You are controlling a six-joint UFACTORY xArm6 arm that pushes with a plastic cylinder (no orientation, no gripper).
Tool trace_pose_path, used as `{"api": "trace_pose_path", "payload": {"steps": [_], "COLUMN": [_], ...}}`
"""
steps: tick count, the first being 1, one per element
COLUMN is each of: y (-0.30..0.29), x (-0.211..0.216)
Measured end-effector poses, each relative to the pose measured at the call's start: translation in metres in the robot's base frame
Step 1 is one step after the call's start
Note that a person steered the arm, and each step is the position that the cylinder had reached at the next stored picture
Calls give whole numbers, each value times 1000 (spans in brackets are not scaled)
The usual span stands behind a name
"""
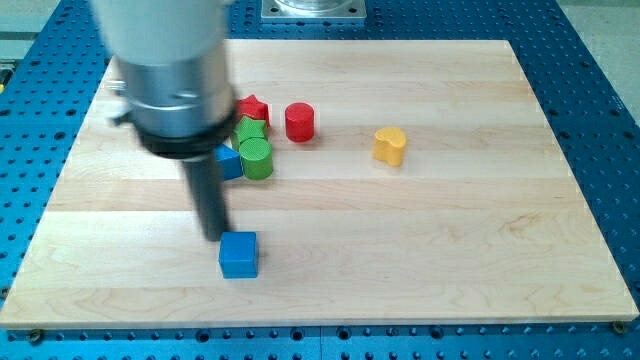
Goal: Move the triangle to the top left of the cube
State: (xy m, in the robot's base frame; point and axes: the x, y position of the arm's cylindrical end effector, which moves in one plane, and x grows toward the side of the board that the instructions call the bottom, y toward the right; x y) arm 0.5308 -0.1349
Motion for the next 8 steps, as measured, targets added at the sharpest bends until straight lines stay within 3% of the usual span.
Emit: {"api": "trace_pose_path", "payload": {"steps": [1, 2, 3, 4, 5, 6, 8], "y": [35, 60, -43, -91, -95, -40, 66], "x": [25, 19, -20, -74, -147, -161, -78]}}
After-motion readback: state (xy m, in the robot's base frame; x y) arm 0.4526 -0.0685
